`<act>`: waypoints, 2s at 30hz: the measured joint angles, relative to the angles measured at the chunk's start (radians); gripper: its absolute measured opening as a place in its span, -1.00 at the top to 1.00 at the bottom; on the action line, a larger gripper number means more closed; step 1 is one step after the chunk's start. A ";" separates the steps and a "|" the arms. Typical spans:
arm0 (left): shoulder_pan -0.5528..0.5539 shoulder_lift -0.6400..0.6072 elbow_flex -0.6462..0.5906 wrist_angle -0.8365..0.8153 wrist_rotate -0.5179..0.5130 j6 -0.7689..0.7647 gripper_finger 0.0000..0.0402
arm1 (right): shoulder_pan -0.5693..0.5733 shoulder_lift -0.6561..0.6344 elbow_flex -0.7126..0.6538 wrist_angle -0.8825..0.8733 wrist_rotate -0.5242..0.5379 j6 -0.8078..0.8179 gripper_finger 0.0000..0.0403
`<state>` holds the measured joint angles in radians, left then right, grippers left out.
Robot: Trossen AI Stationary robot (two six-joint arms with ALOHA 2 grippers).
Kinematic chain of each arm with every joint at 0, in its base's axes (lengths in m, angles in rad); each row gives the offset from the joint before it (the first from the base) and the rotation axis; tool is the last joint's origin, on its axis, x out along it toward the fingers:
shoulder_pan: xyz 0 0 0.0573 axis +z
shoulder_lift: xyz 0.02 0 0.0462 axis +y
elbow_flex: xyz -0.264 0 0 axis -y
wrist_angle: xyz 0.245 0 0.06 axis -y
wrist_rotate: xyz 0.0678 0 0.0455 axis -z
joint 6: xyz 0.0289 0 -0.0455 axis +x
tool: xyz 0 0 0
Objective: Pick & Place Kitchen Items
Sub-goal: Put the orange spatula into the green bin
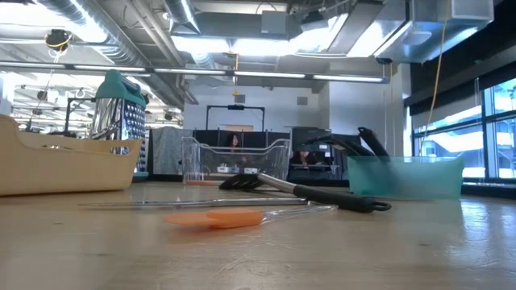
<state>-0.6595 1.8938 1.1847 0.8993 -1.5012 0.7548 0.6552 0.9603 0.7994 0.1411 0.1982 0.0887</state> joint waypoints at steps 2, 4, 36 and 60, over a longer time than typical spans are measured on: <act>-0.022 0.000 0.000 -0.006 0.026 -0.053 -0.20 | 0.000 0.002 0.000 -0.013 0.000 0.000 1.00; -0.040 0.000 0.000 -0.027 0.087 -0.121 -0.20 | 0.000 0.001 0.000 -0.005 0.000 0.000 1.00; 0.085 -0.209 0.000 -1.212 1.129 -1.190 -0.20 | -0.022 0.002 0.000 -0.223 0.282 -0.019 0.99; -0.010 -0.174 0.000 -1.307 1.126 -1.466 -0.20 | -0.170 0.247 0.000 -0.301 0.132 -0.070 0.48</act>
<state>-0.6696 1.7195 1.1847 -0.4079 -0.3753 -0.7113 0.4851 1.2073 0.7994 -0.1595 0.3305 0.0187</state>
